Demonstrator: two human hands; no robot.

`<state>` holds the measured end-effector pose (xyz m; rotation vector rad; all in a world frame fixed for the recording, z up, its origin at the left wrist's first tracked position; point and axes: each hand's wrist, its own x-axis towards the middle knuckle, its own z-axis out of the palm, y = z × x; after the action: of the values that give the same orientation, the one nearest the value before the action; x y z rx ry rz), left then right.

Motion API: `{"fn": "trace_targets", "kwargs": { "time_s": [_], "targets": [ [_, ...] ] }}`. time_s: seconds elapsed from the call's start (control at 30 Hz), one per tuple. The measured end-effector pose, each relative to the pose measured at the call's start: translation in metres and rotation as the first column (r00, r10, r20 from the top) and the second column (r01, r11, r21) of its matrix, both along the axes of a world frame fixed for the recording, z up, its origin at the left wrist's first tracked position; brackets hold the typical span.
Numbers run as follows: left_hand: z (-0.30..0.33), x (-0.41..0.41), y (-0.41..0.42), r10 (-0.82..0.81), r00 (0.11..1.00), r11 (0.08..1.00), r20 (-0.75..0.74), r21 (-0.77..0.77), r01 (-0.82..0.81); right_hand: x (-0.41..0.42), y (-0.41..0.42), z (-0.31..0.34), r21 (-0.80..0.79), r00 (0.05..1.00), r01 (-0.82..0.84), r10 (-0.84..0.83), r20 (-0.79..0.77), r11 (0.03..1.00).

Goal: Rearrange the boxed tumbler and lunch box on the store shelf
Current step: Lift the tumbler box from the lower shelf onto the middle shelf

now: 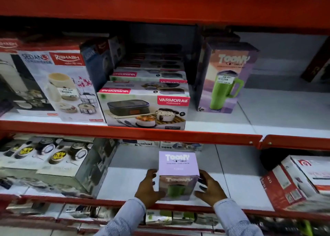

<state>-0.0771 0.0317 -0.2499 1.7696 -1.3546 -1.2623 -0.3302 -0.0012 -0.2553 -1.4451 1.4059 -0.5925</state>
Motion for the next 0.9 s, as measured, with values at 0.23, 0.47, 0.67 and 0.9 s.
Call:
{"fn": "trace_targets", "kwargs": {
  "time_s": [0.23,0.47,0.67,0.9],
  "targets": [
    [0.027,-0.009,0.028,0.074,0.997,0.981,-0.001,-0.182,-0.073,-0.008,0.027,0.033,-0.141,0.986,0.085,-0.063,0.151,0.986],
    [0.102,0.003,0.076,0.140,0.986,0.870,-0.086,-0.466,-0.164,-0.014,0.068,0.111,-0.359,0.952,0.138,-0.024,0.306,0.923],
    [0.137,-0.005,0.087,0.163,0.983,0.786,-0.089,-0.591,-0.184,-0.013,0.076,0.150,-0.474,0.934,0.161,0.021,0.357,0.866],
    [0.173,-0.020,0.079,0.167,0.986,0.675,-0.028,-0.725,-0.135,-0.028,0.075,0.178,-0.588,0.918,0.225,0.032,0.395,0.777]
  ]
}}
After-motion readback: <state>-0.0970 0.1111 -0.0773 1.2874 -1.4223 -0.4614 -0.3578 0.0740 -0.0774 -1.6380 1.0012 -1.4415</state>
